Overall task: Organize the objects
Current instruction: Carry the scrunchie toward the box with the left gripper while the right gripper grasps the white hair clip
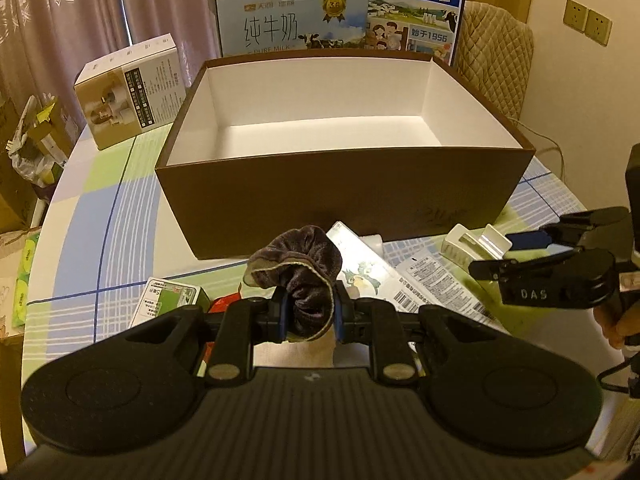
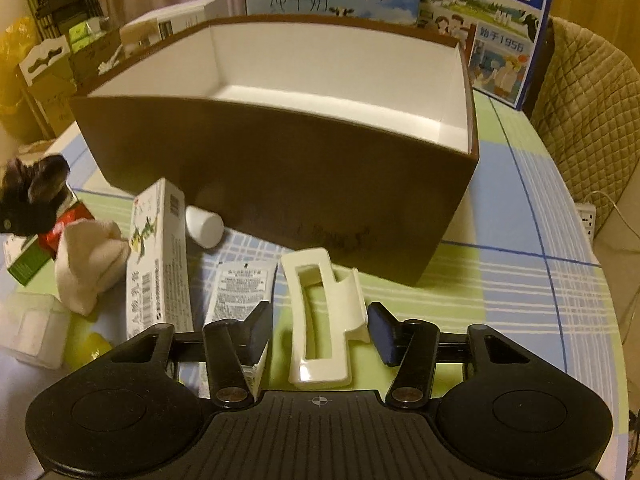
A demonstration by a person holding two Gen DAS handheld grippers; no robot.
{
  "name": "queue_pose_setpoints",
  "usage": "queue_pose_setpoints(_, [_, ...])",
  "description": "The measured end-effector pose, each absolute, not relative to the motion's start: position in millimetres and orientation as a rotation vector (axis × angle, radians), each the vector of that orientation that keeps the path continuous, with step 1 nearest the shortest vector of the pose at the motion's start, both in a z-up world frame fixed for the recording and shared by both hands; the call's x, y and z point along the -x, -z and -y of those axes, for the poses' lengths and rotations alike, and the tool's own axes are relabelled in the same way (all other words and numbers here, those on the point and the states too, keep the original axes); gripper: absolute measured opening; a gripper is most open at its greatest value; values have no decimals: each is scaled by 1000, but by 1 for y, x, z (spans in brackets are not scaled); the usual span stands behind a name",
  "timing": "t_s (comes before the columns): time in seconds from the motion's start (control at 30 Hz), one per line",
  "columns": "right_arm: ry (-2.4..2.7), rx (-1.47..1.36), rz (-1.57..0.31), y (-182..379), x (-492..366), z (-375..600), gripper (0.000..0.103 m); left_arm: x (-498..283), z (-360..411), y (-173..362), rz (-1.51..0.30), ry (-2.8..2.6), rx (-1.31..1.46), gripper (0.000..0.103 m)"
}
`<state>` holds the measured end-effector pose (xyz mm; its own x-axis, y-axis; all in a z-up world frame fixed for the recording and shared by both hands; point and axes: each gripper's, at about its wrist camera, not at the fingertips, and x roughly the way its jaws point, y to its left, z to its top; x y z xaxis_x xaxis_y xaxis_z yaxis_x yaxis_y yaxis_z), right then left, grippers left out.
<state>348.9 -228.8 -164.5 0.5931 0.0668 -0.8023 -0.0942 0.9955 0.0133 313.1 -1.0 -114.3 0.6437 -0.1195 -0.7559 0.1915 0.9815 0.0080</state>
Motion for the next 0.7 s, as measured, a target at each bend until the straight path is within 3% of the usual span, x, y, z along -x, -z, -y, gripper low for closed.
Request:
queue_pose_setpoints(0.33, [-81,38,-947,171,-354,229,38,-318,-2,123,-873,163,-92,17])
queue_pose_setpoints(0.7, [-117,-16,-925,144,-340,228,38,-318,-6,120,-859,155,-89,17])
